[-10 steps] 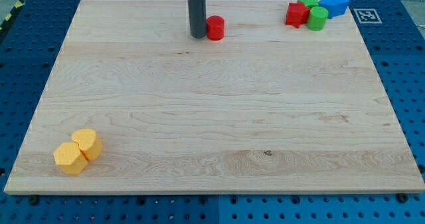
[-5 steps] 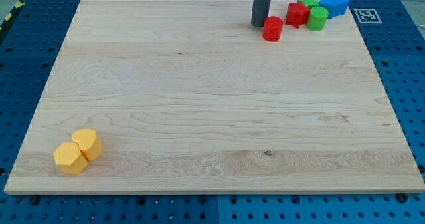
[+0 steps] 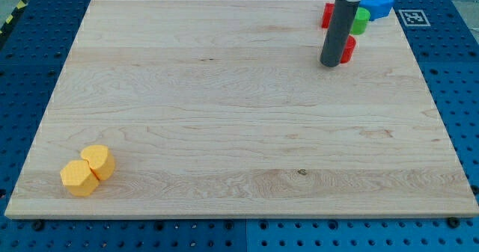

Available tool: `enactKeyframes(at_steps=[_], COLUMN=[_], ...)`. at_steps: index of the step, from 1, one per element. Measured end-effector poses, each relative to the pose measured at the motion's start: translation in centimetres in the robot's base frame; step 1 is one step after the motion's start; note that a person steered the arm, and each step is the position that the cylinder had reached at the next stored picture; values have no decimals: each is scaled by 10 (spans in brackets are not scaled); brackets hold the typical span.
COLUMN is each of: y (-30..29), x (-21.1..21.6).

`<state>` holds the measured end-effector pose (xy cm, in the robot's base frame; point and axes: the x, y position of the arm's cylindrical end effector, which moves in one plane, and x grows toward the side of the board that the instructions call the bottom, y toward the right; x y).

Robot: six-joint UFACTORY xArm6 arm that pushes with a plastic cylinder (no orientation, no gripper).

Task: Move the red circle closer to the red star and green circle

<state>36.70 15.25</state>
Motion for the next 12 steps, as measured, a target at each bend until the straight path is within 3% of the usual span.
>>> enactKeyframes(at_steps=[3, 12], y=[48, 41], x=[-4, -59])
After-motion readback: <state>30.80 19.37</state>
